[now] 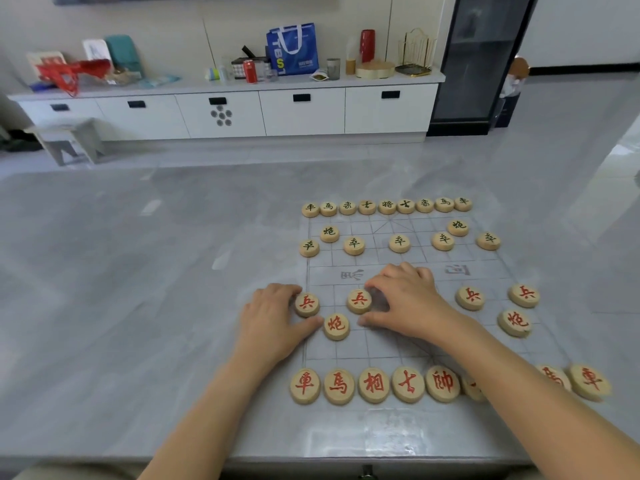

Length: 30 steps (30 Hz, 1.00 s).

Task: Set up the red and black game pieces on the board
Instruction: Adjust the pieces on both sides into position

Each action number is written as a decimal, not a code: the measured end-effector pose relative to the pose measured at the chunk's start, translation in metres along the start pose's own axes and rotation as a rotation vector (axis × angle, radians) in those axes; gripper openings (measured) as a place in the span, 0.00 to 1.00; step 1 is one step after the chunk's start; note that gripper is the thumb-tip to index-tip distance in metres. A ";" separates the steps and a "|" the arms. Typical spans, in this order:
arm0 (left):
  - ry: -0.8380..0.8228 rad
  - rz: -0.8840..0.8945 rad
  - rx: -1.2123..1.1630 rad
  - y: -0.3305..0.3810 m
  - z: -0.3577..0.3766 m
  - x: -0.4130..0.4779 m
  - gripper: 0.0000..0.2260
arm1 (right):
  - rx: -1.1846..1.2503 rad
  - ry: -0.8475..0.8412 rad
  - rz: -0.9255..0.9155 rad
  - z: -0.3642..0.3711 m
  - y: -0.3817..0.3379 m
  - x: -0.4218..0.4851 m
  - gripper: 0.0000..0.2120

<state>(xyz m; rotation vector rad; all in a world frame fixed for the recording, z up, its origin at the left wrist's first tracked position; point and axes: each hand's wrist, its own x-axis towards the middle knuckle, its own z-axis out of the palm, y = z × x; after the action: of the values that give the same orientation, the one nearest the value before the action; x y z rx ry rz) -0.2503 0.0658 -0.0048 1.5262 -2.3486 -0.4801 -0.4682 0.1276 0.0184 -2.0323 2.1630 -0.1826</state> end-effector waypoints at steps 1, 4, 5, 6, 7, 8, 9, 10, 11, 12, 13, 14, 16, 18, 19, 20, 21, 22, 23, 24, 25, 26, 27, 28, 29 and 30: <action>0.011 0.013 0.017 0.000 0.002 0.001 0.28 | -0.001 -0.007 0.004 0.001 -0.001 0.001 0.29; 0.037 0.035 -0.001 -0.002 0.004 0.002 0.25 | 0.001 0.002 0.004 0.001 -0.002 0.002 0.28; 0.042 0.040 -0.020 -0.004 0.005 0.002 0.25 | 0.004 0.006 0.003 0.001 -0.002 0.002 0.28; 0.046 0.044 -0.036 -0.005 0.005 0.002 0.24 | 0.011 0.008 0.004 0.002 -0.003 0.002 0.27; 0.048 0.048 -0.049 -0.007 0.006 0.002 0.23 | 0.016 0.011 0.005 0.002 -0.003 0.002 0.27; 0.051 0.052 -0.058 -0.008 0.006 0.002 0.22 | 0.019 0.016 0.004 0.002 -0.003 0.002 0.26; 0.052 0.053 -0.065 -0.008 0.007 0.002 0.21 | 0.016 0.020 0.003 0.003 -0.003 0.003 0.25; 0.054 0.054 -0.070 -0.008 0.007 0.002 0.20 | 0.012 0.022 0.001 0.003 -0.002 0.003 0.24; 0.054 0.053 -0.073 -0.008 0.006 0.003 0.20 | 0.009 0.023 0.000 0.003 -0.002 0.003 0.23; 0.053 0.052 -0.074 -0.008 0.006 0.003 0.19 | 0.008 0.022 0.000 0.003 -0.001 0.003 0.23; 0.051 0.051 -0.074 -0.008 0.006 0.003 0.19 | 0.010 0.023 -0.002 0.003 -0.001 0.003 0.22; 0.050 0.051 -0.072 -0.008 0.006 0.004 0.19 | 0.013 0.022 -0.003 0.004 -0.001 0.003 0.22; 0.047 0.052 -0.069 -0.009 0.006 0.004 0.19 | 0.019 0.022 -0.004 0.004 -0.001 0.002 0.22; 0.040 0.054 -0.073 -0.009 0.005 0.004 0.20 | 0.018 0.020 -0.004 0.004 -0.001 0.002 0.21; 0.035 0.052 -0.074 -0.008 0.005 0.004 0.20 | 0.019 0.019 -0.003 0.004 -0.001 0.002 0.21; 0.032 0.052 -0.073 -0.008 0.004 0.004 0.20 | 0.021 0.015 -0.001 0.004 -0.001 0.003 0.21; 0.030 0.052 -0.072 -0.008 0.004 0.004 0.20 | 0.024 0.012 0.001 0.003 -0.001 0.002 0.21; 0.028 0.055 -0.074 -0.008 0.003 0.003 0.21 | 0.024 0.007 0.004 0.002 -0.001 0.002 0.22; 0.026 0.062 -0.083 -0.008 0.002 0.002 0.22 | 0.021 0.002 0.005 0.001 -0.001 0.001 0.23; 0.023 0.072 -0.097 -0.010 0.002 0.001 0.23 | 0.020 -0.001 0.005 0.000 -0.002 0.000 0.25; 0.017 0.083 -0.115 -0.011 0.001 -0.001 0.23 | 0.028 0.003 -0.001 -0.001 -0.003 -0.001 0.27; 0.011 0.096 -0.133 -0.013 0.000 -0.004 0.23 | 0.053 0.013 -0.013 -0.002 -0.006 -0.003 0.28; 0.008 0.107 -0.150 -0.015 -0.001 -0.007 0.23 | 0.092 0.022 -0.034 -0.003 -0.009 -0.005 0.28; 0.009 0.116 -0.163 -0.017 -0.002 -0.011 0.22 | 0.129 0.023 -0.062 -0.003 -0.014 -0.007 0.28; 0.012 0.125 -0.172 -0.019 -0.002 -0.014 0.21 | 0.147 0.016 -0.095 -0.003 -0.019 -0.009 0.27; 0.018 0.134 -0.177 -0.021 -0.002 -0.017 0.20 | 0.140 0.008 -0.128 -0.001 -0.023 -0.011 0.26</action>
<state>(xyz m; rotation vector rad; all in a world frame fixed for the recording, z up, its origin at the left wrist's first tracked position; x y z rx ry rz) -0.2260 0.0734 -0.0131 1.2805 -2.3074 -0.6203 -0.4454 0.1370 0.0249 -2.0931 1.9648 -0.3488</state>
